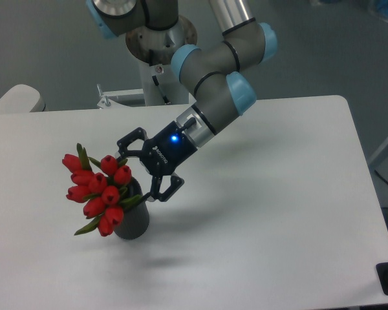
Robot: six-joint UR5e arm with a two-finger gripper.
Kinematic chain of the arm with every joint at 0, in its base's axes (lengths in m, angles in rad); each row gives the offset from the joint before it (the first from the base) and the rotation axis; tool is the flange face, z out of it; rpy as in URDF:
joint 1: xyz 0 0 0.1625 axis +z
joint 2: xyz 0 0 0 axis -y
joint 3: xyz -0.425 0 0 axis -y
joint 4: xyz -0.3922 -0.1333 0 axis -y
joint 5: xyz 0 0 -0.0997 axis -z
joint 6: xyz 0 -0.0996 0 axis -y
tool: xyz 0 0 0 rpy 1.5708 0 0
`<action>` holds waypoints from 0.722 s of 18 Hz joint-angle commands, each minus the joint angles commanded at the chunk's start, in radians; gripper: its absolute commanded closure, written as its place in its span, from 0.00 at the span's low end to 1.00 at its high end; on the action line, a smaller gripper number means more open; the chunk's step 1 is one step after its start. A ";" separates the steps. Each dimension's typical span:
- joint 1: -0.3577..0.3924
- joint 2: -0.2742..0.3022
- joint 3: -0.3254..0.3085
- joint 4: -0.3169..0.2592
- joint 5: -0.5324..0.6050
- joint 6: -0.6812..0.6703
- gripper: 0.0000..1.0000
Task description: Insert the flowers into the vase
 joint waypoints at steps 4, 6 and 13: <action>0.055 0.028 0.015 -0.002 0.029 0.003 0.00; 0.078 0.029 0.037 -0.002 0.070 0.003 0.00; 0.134 0.035 0.178 -0.002 0.328 0.009 0.00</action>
